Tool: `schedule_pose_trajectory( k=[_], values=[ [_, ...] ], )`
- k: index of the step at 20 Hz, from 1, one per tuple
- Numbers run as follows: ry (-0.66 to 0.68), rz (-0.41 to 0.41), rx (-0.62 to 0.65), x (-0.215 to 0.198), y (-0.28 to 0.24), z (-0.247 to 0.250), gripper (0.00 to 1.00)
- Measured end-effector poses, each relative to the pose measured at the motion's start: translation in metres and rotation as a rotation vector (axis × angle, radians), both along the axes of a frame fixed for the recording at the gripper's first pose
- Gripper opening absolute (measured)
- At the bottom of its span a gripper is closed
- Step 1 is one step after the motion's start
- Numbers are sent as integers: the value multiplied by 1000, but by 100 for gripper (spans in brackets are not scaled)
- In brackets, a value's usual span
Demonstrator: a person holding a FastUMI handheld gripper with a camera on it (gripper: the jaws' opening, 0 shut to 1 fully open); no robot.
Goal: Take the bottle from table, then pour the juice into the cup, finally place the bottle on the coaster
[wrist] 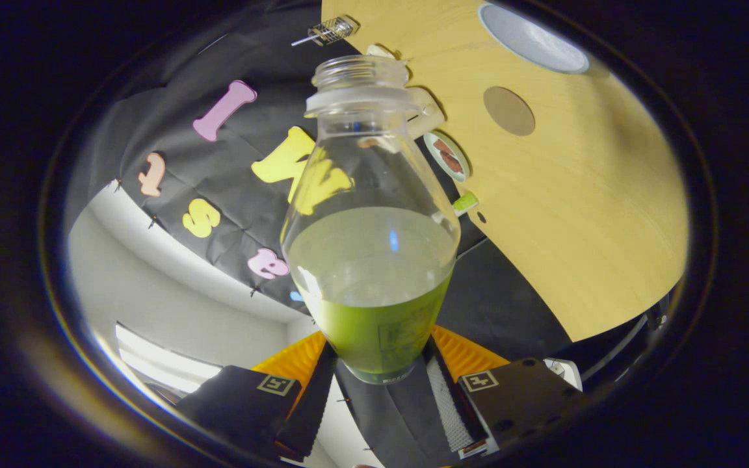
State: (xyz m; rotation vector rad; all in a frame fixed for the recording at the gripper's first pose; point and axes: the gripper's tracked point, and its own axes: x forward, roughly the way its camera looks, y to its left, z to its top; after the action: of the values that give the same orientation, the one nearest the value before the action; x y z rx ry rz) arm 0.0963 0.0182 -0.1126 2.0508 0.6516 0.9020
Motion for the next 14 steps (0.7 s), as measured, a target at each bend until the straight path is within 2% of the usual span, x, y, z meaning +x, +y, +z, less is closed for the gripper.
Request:
schedule_pose_trajectory(
  k=[8,14],
  values=[
    [-22,7,-88,0,5,-3,77],
    [-70,4,-373,-5,5,-24,78]
  ],
)
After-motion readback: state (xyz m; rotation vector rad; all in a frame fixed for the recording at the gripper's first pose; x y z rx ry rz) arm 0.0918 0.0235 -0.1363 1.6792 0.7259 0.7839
